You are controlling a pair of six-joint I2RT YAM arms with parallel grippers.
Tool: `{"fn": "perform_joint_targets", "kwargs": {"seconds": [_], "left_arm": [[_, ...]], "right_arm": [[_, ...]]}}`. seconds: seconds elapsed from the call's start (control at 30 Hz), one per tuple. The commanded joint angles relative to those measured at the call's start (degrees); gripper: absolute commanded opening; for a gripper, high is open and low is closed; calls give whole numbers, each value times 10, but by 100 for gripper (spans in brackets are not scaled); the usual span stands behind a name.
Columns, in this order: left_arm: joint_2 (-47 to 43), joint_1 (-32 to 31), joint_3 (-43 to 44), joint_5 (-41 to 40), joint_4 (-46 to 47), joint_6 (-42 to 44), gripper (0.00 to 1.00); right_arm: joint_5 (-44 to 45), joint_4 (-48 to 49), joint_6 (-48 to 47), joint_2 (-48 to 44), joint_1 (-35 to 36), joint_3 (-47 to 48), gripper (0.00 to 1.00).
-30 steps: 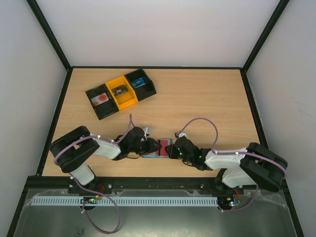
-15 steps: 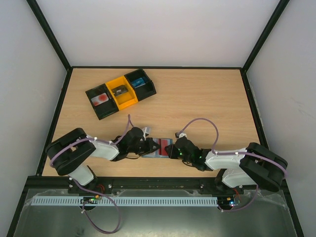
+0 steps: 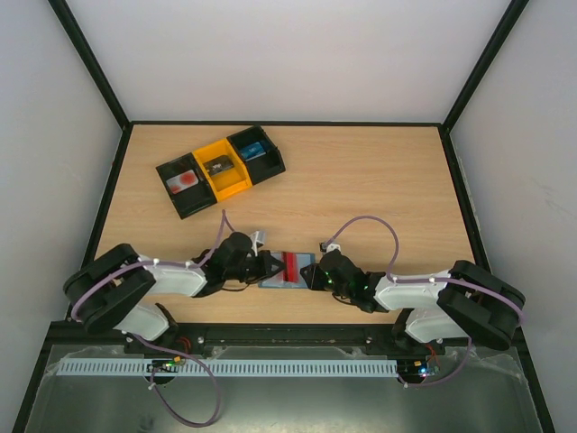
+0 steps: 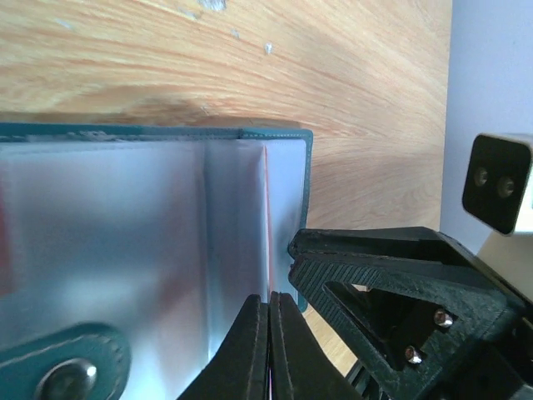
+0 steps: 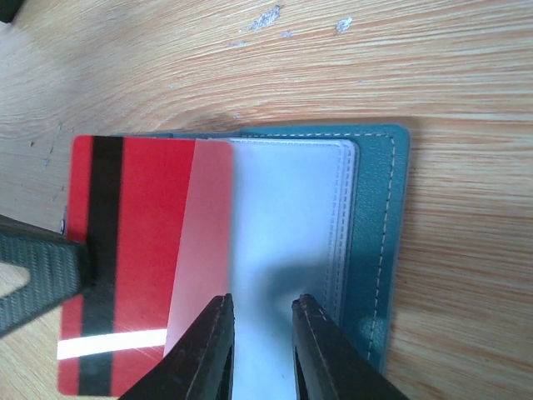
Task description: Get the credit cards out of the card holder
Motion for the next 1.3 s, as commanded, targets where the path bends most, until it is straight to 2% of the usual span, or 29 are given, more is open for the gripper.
{"fn": "perform_joint_targets", "kwargs": {"seconds": [0.0, 0.27, 0.47, 0.63, 0.87, 1.1, 1.27], "left_arm": [[-47, 20, -19, -1, -22, 9, 3], [-125, 64, -31, 6, -87, 38, 3], [-202, 115, -45, 30, -126, 44, 3], [-276, 146, -43, 50, -155, 51, 3], [-356, 164, -18, 75, -226, 32, 3], [-378, 165, -15, 129, -222, -25, 3], [-386, 165, -24, 138, -217, -68, 3]], "right_arm": [[13, -43, -11, 12, -2, -11, 22], [-10, -52, -54, 3, -2, 12, 23], [9, -77, -123, -58, 4, 45, 22], [55, -56, -264, -115, 42, 50, 18], [114, 19, -452, -174, 101, 38, 20], [124, 73, -625, -167, 113, 39, 27], [144, 80, -756, -134, 133, 56, 30]]}}
